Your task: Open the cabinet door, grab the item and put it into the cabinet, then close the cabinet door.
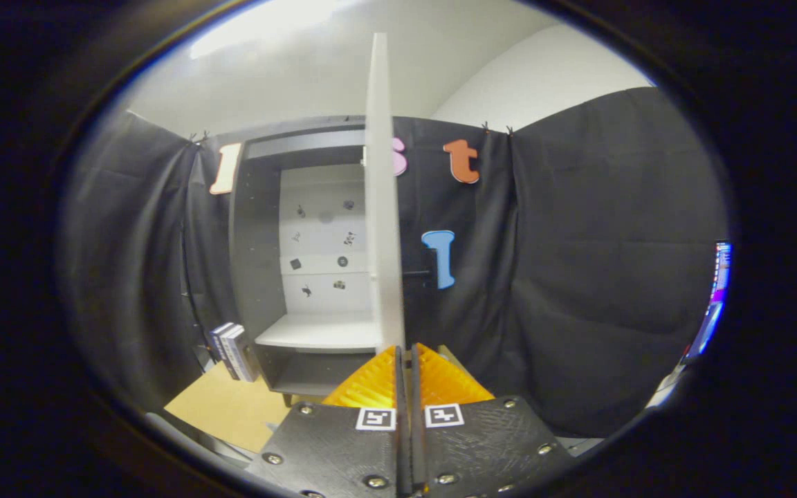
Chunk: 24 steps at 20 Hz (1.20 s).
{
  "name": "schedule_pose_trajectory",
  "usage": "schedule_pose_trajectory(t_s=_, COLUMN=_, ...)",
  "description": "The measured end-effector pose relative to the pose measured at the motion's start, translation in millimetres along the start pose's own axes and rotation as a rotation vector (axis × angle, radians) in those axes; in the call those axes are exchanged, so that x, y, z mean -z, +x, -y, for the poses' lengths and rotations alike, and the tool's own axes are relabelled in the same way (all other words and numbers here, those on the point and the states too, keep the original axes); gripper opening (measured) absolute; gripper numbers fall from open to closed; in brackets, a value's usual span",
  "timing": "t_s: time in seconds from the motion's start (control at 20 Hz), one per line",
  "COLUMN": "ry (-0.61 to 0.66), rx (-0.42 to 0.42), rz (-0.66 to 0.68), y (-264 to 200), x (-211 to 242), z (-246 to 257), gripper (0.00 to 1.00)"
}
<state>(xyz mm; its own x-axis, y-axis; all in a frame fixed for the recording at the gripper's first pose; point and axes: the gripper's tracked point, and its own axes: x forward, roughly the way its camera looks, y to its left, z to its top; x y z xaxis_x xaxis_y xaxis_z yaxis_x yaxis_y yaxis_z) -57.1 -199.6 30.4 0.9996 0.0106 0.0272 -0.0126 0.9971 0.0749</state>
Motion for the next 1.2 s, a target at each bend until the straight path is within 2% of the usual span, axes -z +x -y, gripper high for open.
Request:
schedule_pose_trajectory(t_s=0.15, ry=0.027, rx=-0.064, rz=0.001, y=0, x=6, z=-54, gripper=0.01)
schedule_pose_trajectory(t_s=0.2, ry=0.026, rx=-0.089, rz=-0.017, y=6, x=15, z=-73, gripper=0.13)
schedule_pose_trajectory(t_s=0.3, ry=0.027, rx=-0.132, rz=-0.068, y=21, x=38, z=-110, gripper=0.2)
schedule_pose_trajectory(t_s=0.5, ry=0.021, rx=-0.233, rz=-0.206, y=50, x=102, z=-176, gripper=0.59)
schedule_pose_trajectory(t_s=0.7, ry=0.008, rx=-0.237, rz=-0.328, y=81, x=180, z=-213, gripper=0.99)
schedule_pose_trajectory(t_s=1.2, ry=0.026, rx=-0.247, rz=-0.536, y=136, x=338, z=-270, gripper=0.99)
